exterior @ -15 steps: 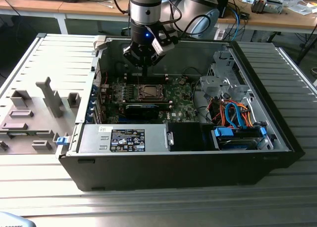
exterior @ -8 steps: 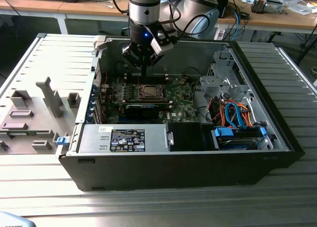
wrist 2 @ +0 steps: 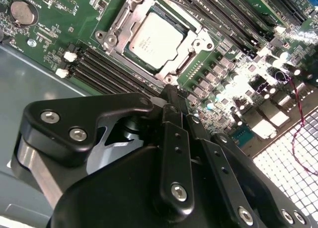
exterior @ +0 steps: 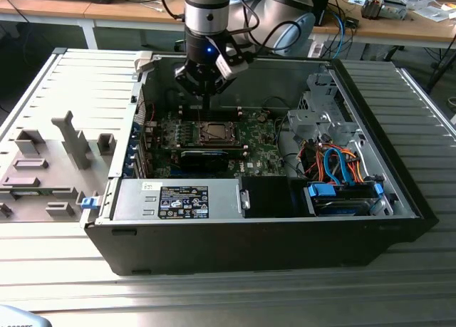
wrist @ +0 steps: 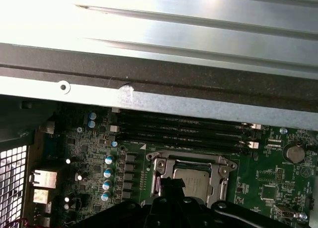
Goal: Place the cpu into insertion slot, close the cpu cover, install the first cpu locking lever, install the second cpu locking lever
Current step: 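Install the first cpu locking lever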
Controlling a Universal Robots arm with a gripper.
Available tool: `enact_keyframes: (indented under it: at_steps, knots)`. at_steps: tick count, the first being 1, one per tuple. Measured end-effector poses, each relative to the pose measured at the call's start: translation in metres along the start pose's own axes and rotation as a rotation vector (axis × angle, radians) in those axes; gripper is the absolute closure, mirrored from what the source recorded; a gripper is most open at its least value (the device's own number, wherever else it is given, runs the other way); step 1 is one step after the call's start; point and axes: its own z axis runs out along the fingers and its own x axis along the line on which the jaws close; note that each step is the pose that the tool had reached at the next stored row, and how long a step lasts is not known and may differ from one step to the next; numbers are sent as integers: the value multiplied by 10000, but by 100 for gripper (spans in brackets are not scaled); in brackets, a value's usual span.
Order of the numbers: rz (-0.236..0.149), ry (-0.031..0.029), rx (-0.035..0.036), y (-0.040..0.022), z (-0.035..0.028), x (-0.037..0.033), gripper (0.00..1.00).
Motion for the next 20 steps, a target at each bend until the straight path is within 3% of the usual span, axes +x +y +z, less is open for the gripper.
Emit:
enact_keyframes:
  at_steps: [4, 16, 20]
  knots:
    - [0, 2, 1, 5, -1, 41, 89]
    - [0, 1, 1, 33, -1, 276, 89]
    - [1, 1, 1, 107, -2, 290, 89]
